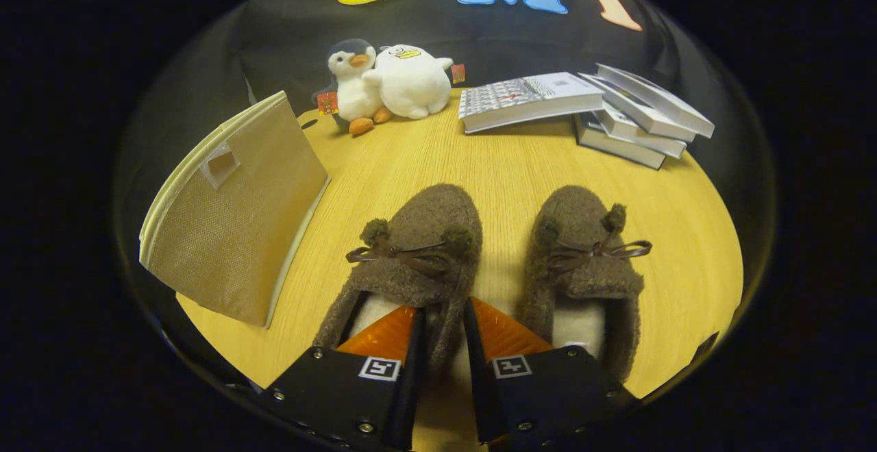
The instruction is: Open the storage box then place both shoes into the box .Put the left shoe in first, then the right shoe, with the right side of both shoes facing outward in a uniform manner.
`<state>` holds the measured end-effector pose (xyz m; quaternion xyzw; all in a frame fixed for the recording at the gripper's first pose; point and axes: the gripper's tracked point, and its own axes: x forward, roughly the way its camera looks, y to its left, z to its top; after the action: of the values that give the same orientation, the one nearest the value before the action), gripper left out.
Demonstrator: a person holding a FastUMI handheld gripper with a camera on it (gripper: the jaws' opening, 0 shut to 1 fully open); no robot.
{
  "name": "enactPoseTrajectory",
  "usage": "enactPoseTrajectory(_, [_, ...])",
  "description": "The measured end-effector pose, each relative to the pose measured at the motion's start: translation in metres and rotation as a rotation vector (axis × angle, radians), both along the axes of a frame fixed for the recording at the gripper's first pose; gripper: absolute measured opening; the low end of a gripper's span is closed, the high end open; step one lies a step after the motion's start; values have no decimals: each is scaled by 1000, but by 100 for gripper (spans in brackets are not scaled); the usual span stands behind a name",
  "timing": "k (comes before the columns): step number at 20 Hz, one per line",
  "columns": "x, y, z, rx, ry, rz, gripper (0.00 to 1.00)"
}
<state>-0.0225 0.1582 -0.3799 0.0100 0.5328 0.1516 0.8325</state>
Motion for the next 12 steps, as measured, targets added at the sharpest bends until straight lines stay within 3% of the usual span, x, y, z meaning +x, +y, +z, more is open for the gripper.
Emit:
enactPoseTrajectory(2, [8, -4, -5, -7, 8, -43, 34])
enactPoseTrajectory(3, [5, -4, -3, 0, 22, -55, 9])
enactPoseTrajectory(6, [9, -6, 0, 15, 23, -87, 10])
enactPoseTrajectory(7, [11, -1, -4, 38, 43, -116, 0])
enactPoseTrajectory(12, [15, -1, 17, 113, 98, -226, 0])
